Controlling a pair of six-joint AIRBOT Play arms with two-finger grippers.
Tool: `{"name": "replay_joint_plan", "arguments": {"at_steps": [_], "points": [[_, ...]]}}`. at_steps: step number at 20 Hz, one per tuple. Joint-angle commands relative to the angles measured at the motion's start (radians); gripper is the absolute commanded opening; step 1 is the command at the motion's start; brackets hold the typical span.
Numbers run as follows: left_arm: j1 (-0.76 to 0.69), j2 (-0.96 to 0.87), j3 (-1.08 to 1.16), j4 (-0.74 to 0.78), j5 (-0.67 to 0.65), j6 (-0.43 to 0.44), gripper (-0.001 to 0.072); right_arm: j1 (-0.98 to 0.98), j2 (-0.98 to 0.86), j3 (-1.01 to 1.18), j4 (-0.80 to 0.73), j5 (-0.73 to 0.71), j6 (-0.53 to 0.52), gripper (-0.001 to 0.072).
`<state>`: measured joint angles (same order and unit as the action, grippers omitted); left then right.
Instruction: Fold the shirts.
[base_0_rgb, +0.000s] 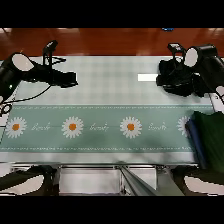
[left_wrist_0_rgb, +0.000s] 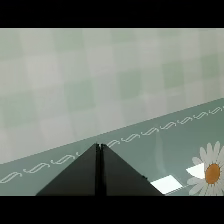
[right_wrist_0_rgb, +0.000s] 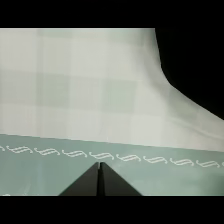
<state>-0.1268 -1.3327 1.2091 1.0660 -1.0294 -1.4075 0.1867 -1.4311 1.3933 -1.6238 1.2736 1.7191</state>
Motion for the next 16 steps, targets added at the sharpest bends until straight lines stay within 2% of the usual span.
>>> {"name": "replay_joint_plan", "arguments": {"at_steps": [1, 13, 14, 16], "points": [[0.000, 0.000, 0.000, 0.000, 0.000, 0.000, 0.0019, 0.001, -0.001, 0.000, 0.000, 0.000, 0.000, 0.0027], [0.000, 0.000, 0.000, 0.000, 0.000, 0.000, 0.0019, 0.001, -0.001, 0.000, 0.000, -0.002, 0.000, 0.0027], [0.000, 0.000, 0.000, 0.000, 0.002, 0.000, 0.0019, 0.001, -0.001, 0.000, 0.000, -0.025, 0.000, 0.0027], [-0.001, -0.005, 0.000, 0.001, 0.091, 0.000, 0.0019, 0.001, -0.001, 0.000, -0.006, -0.134, 0.000, 0.0027]]}}
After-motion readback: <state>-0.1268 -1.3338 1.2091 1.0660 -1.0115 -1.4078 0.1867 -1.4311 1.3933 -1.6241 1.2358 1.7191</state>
